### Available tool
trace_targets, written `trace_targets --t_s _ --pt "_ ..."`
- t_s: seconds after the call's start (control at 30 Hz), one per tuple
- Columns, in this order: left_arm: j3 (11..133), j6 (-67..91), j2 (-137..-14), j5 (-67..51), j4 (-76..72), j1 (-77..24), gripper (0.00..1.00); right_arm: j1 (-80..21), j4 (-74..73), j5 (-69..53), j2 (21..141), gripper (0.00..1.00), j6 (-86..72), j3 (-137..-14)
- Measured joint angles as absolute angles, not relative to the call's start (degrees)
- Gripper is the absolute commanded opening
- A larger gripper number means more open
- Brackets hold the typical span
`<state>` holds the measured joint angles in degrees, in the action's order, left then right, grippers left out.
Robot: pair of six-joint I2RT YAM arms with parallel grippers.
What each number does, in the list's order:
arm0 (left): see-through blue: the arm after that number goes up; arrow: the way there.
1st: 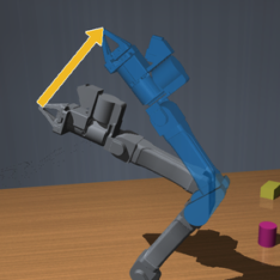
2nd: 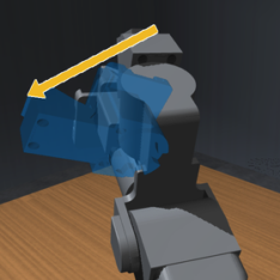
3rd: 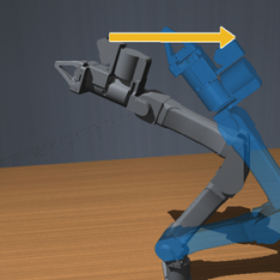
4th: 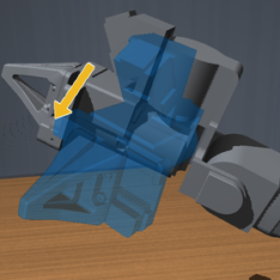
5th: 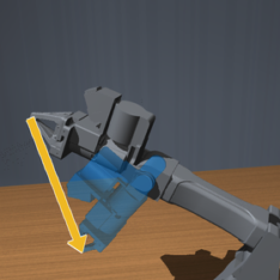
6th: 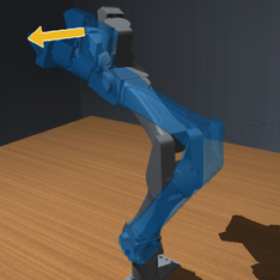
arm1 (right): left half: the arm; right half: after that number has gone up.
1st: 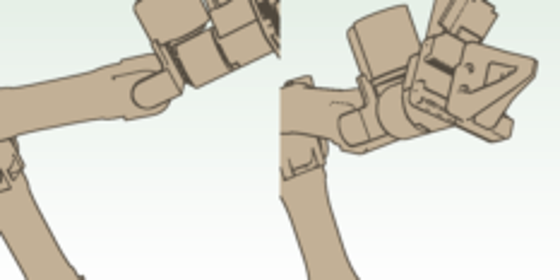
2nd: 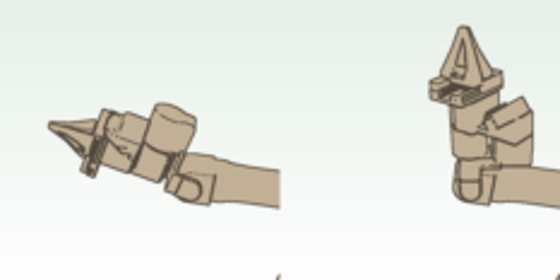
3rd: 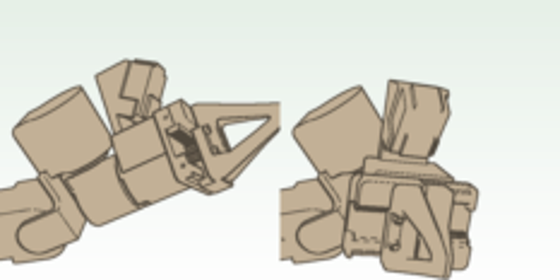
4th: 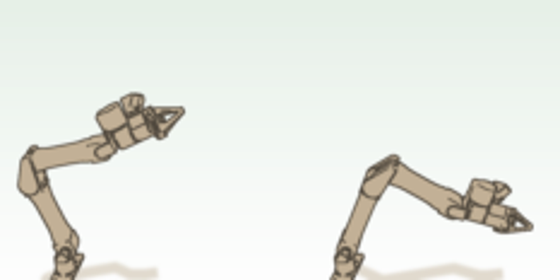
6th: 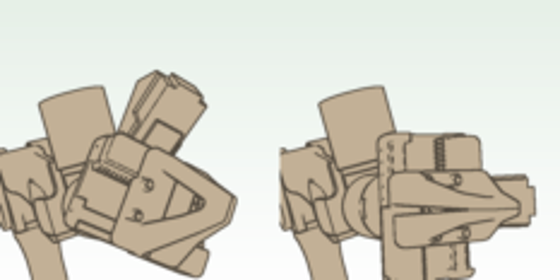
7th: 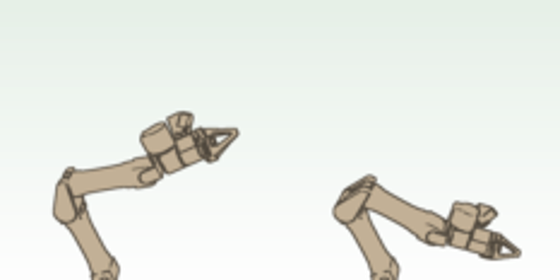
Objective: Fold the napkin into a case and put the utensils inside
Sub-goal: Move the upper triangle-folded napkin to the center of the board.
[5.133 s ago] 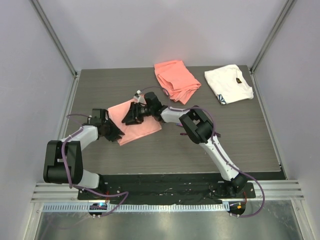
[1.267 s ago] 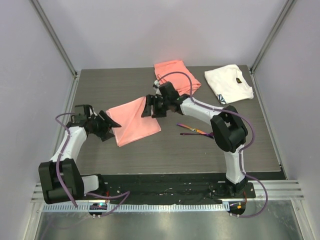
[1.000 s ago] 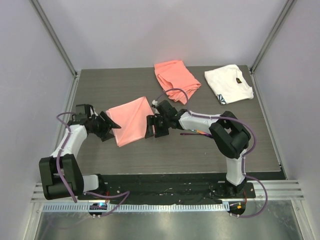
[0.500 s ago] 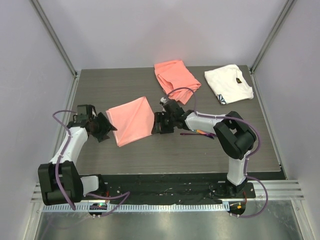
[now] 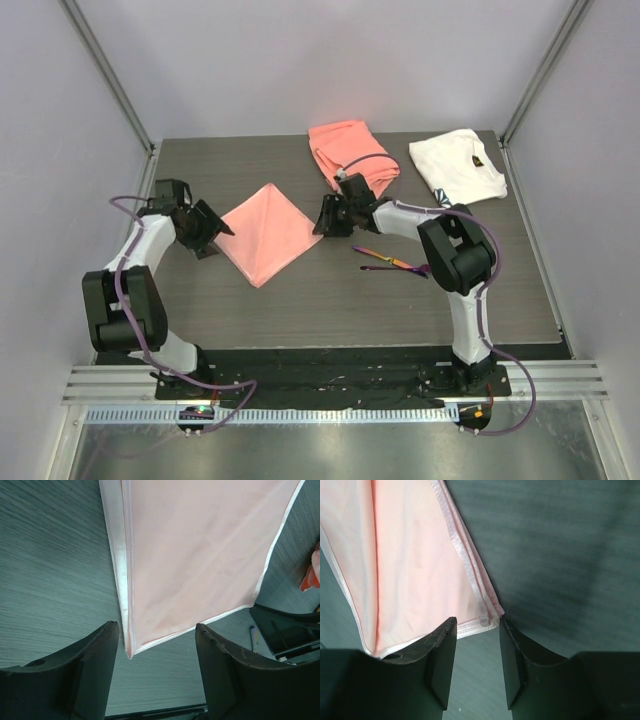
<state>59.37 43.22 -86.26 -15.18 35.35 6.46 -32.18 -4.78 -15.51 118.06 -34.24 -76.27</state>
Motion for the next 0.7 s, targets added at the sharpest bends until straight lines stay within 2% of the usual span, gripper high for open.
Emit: trace_targets --t_s 0.17,0.27,0.37,0.5,0.7 --pt "61.3 43.3 -89.1 -14.9 35.9 6.6 0.68 -30.6 -6.2 -15.8 123.2 0.45 -30.4 -84.3" --pt "62.0 43.3 -89.9 -15.0 36.0 7.6 0.67 -30.6 -9.3 -14.3 127.6 0.49 -27.1 -92.2" --pt "62.1 43.3 -91.9 -15.3 35.9 10.4 0.66 -30.7 -13.2 -11.2 131.6 0.57 -23.7 -101.1" --pt "61.5 44.3 -93.3 -15.0 35.5 15.0 0.66 -30.7 -17.0 -7.2 131.8 0.74 -21.1 -106.1" --pt "63.1 46.6 -96.5 -15.0 33.4 16.2 0.64 -31.6 -20.8 -2.6 126.3 0.81 -18.8 -103.6"
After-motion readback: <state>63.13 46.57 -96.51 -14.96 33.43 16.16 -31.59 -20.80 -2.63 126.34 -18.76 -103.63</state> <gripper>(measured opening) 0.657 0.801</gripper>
